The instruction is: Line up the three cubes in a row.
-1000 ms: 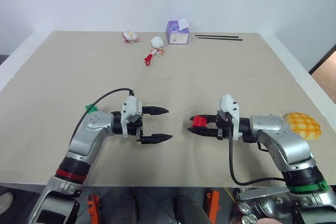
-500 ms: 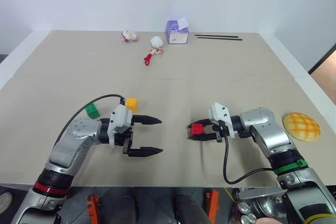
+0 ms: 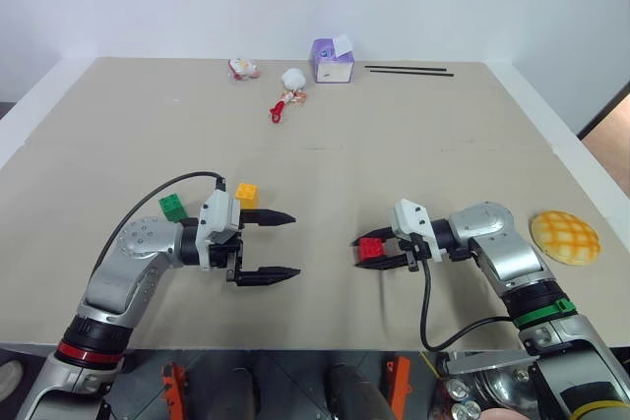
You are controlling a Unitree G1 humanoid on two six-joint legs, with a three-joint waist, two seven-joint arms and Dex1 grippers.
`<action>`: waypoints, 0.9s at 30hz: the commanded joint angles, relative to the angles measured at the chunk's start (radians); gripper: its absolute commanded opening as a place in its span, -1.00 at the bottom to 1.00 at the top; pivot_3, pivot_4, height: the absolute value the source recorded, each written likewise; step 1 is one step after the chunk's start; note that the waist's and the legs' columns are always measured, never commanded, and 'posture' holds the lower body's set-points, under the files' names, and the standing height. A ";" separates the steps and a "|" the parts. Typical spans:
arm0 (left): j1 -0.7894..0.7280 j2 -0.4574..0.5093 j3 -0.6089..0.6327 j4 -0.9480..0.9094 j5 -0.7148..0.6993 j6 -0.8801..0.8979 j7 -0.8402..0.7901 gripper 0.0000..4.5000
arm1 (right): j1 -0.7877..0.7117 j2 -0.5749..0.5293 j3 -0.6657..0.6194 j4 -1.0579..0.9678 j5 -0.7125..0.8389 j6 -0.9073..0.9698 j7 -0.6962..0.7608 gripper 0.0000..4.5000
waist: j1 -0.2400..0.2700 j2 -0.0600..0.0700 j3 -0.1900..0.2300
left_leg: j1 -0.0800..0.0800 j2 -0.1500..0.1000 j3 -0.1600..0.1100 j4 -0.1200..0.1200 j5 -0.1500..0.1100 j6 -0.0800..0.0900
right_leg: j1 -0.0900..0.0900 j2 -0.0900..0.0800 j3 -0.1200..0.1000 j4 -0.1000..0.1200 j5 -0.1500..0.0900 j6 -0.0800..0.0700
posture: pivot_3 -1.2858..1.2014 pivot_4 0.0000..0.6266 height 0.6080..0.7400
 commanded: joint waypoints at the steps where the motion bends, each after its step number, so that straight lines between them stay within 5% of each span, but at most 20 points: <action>1: 0.011 0.000 0.053 -0.027 -0.003 0.003 0.055 1.00 | -0.021 0.002 -0.037 -0.097 0.060 0.089 -0.001 0.57 | 0.000 0.000 0.000 | 0.000 0.000 0.000 0.000 0.000 0.000 | 0.000 0.000 0.000 0.000 0.000 0.000 | 0.03 -0.52 1.00; 4: 0.020 0.000 0.119 -0.024 -0.040 0.046 0.130 1.00 | -0.040 0.006 -0.085 -0.202 0.145 0.195 -0.023 0.99 | 0.000 0.000 0.000 | 0.000 0.000 0.000 0.000 0.000 0.000 | -0.001 0.000 0.000 0.002 0.000 0.000 | 0.03 -0.52 1.00; 13: 0.150 0.086 0.429 0.022 -0.020 0.050 0.341 1.00 | -0.133 0.123 -0.139 -0.391 0.256 0.407 -0.251 0.99 | -0.005 -0.001 0.001 | 0.002 0.004 -0.001 -0.001 0.000 0.000 | -0.002 0.003 -0.001 0.004 -0.001 -0.004 | 0.03 -0.52 1.00; 18: 0.250 0.014 0.502 -0.006 0.058 0.017 0.555 1.00 | -0.161 0.190 -0.096 -0.390 0.221 0.380 -0.302 0.99 | -0.001 -0.002 0.001 | 0.001 0.003 0.000 -0.001 0.000 -0.001 | -0.002 0.002 -0.001 0.004 -0.002 -0.004 | 0.03 -0.52 1.00; 27: 0.303 -0.182 0.457 -0.066 0.208 0.032 0.891 1.00 | -0.206 0.257 -0.045 -0.322 0.174 0.321 -0.315 0.99 | 0.001 -0.005 0.000 | 0.001 0.003 0.001 -0.001 0.000 -0.002 | -0.002 0.000 -0.002 0.004 0.000 -0.003 | 0.03 -0.52 1.00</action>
